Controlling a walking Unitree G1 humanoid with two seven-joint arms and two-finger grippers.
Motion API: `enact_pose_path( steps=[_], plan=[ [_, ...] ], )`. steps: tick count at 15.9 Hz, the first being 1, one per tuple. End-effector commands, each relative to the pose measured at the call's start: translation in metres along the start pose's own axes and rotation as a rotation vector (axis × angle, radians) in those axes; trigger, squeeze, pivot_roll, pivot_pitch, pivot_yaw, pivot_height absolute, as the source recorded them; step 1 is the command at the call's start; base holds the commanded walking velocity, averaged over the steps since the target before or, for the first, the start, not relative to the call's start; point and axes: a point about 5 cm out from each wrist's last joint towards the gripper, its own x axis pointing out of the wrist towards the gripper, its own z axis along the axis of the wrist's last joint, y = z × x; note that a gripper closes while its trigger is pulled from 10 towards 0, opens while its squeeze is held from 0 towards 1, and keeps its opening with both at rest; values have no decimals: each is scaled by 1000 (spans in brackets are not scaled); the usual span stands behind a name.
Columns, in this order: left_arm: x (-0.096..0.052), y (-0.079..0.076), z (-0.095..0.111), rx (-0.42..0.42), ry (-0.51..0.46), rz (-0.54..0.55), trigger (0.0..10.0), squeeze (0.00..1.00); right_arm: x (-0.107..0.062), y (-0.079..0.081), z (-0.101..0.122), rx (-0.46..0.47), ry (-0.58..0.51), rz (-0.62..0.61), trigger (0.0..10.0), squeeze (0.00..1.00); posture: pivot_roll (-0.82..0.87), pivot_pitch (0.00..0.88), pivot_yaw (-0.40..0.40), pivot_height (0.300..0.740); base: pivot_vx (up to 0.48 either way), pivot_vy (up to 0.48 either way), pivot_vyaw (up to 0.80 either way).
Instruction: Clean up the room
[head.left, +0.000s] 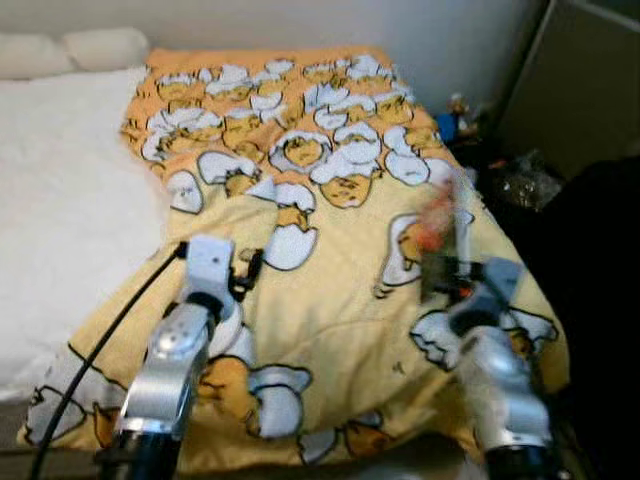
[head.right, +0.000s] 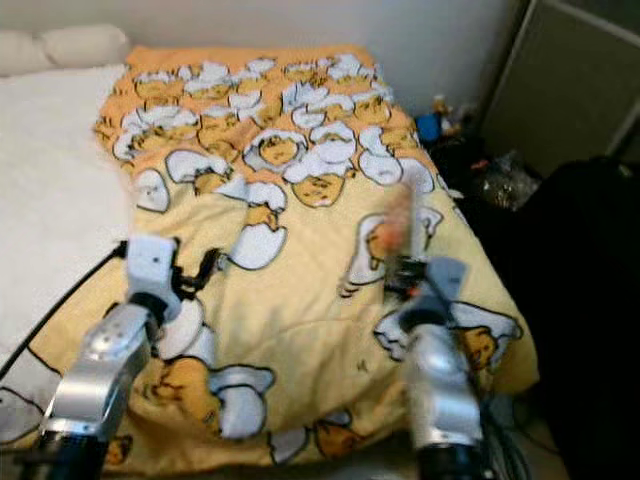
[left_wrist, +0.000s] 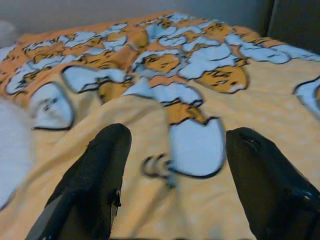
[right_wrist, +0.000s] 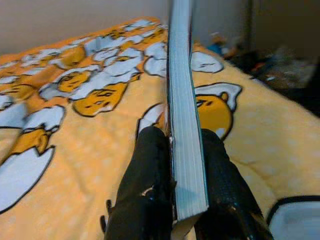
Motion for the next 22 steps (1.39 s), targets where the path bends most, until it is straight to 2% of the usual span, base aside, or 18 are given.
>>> enact_pose_path(
  steps=[1, 3, 4, 7, 11, 22],
  plan=[
    [2, 7, 2, 9, 2, 23, 10000, 0, 5, 14, 13, -4, -58, 48, 10000, 0, 32, 0, 27, 740, 0, 337, 0],
    [3, 7, 3, 7, -1, 24, 10000, 0, 5, 14, 14, 9, -64, 51, 10000, 0, 30, 0, 31, 740, 0, 339, 0],
    [3, 8, 4, 7, -3, 27, 10000, 0, 5, 14, 17, -17, -82, 49, 10000, 0, 32, 0, 32, 740, 0, 341, 0],
    [3, 11, 11, 49, -30, 19, 10000, 0, 6, 20, 19, 13, -81, 100, 10000, 0, 47, 0, 24, 740, 0, 349, 0],
    [2, 19, 13, 53, -34, 52, 10000, 0, 8, 22, 20, -1, -87, 89, 10000, 0, 55, 0, 19, 740, 0, 383, 0],
    [7, 17, 15, 53, -45, 61, 10000, 0, 10, 33, 26, -34, -111, 141, 10000, 0, 29, 0, 30, 740, 0, 397, 0]
  ],
)
